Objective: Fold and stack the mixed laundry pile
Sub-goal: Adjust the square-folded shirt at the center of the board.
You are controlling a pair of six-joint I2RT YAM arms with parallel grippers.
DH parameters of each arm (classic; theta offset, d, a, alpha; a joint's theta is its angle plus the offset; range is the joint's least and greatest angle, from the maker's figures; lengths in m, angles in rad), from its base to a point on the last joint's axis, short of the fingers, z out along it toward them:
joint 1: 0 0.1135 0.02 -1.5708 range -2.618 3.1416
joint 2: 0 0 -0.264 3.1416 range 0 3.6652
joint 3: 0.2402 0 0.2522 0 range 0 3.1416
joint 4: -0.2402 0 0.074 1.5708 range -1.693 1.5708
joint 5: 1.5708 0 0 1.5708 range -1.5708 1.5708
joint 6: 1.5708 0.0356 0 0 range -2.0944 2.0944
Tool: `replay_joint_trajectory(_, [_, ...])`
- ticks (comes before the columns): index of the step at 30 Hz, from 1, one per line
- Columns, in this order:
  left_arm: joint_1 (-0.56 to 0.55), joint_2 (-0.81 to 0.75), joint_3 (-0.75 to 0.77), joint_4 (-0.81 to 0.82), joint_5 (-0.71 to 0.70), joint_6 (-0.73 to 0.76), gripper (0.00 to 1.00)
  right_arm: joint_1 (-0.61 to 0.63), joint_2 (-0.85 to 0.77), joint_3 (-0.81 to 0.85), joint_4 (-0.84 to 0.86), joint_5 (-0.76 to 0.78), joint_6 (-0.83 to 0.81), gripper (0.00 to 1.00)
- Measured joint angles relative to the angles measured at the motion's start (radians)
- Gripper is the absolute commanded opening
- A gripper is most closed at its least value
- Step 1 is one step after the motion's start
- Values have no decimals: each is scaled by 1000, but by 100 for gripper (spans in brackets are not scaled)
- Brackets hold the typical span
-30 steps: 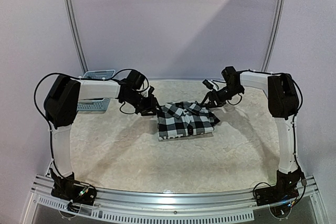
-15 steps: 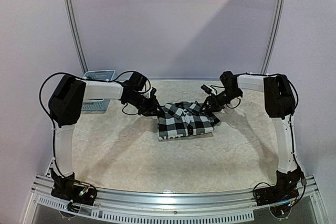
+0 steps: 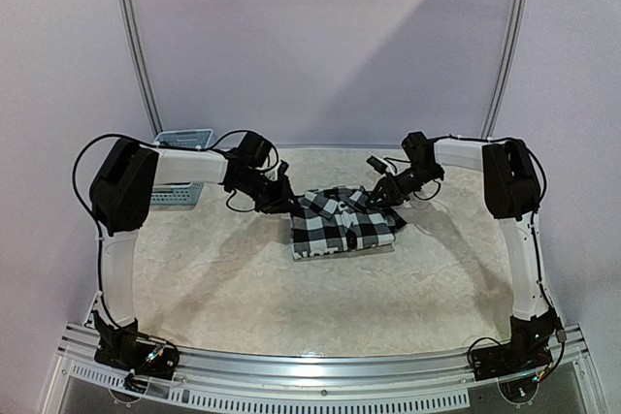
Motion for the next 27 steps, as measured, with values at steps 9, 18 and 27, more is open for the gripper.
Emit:
replay_joint_trajectory(9, [0, 15, 35, 8, 7, 2, 0, 5, -5, 0, 4, 13, 9, 0])
replay_joint_trajectory(18, [0, 17, 58, 37, -19, 22, 0, 0, -198, -51, 102, 84, 25, 0])
replay_joint_trajectory(27, [9, 173, 209, 131, -61, -1, 0, -24, 60, 190, 180, 164, 108, 10])
